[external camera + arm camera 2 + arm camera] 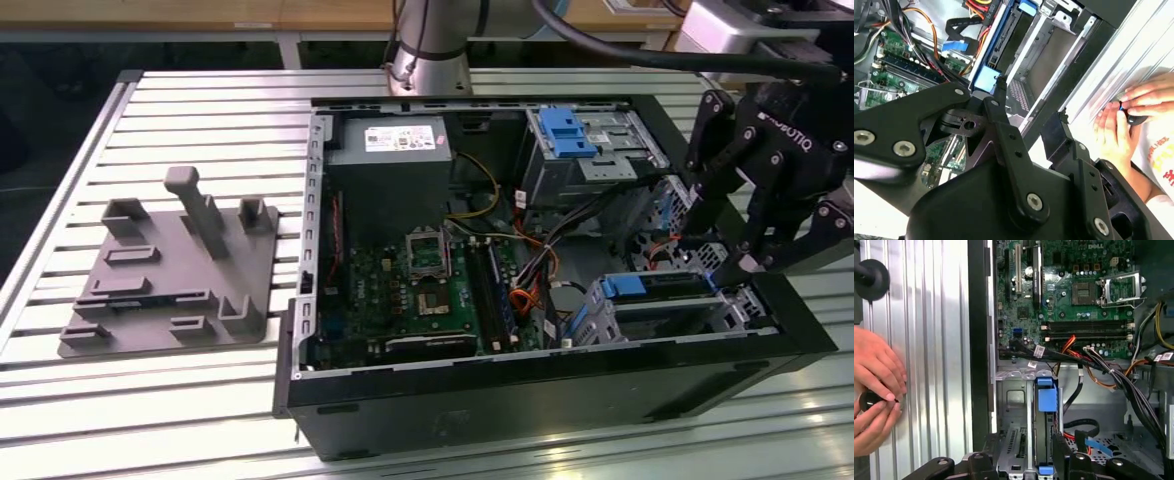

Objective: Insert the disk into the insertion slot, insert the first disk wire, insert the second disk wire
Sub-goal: 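Insert the first disk wire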

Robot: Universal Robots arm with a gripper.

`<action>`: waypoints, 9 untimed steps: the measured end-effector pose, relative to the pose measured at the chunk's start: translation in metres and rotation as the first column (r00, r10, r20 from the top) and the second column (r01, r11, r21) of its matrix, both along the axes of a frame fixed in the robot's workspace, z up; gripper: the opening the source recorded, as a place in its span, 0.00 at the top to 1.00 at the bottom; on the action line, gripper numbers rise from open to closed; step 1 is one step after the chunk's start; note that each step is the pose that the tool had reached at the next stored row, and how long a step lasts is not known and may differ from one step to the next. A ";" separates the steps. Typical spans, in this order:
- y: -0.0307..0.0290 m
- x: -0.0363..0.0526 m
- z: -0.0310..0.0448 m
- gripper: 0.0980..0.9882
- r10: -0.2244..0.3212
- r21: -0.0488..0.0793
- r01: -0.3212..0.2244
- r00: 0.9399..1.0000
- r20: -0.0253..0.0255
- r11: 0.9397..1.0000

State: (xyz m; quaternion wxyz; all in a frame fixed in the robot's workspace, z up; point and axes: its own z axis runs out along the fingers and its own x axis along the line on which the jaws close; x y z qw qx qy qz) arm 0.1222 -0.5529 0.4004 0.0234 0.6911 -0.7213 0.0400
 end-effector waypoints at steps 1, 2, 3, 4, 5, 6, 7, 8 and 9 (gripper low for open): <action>0.0000 0.0007 -0.0008 0.48 -0.004 0.000 0.004 1.000 -0.001 1.000; 0.0002 0.0020 -0.0012 0.48 -0.005 -0.003 0.005 1.000 -0.003 1.000; 0.0007 0.0035 -0.0016 0.48 -0.005 -0.006 0.005 1.000 -0.005 1.000; 0.0016 0.0055 -0.0023 0.48 -0.005 -0.008 0.005 1.000 -0.007 1.000; 0.0026 0.0077 -0.0031 0.48 -0.005 -0.010 0.005 1.000 -0.010 1.000; 0.0035 0.0098 -0.0039 0.48 -0.005 -0.012 0.005 1.000 -0.013 1.000; 0.0042 0.0118 -0.0048 0.48 -0.006 -0.013 0.005 1.000 -0.016 1.000; 0.0047 0.0140 -0.0057 0.48 -0.005 -0.014 0.005 1.000 -0.020 1.000; 0.0051 0.0163 -0.0062 0.48 -0.005 -0.014 0.005 1.000 -0.022 1.000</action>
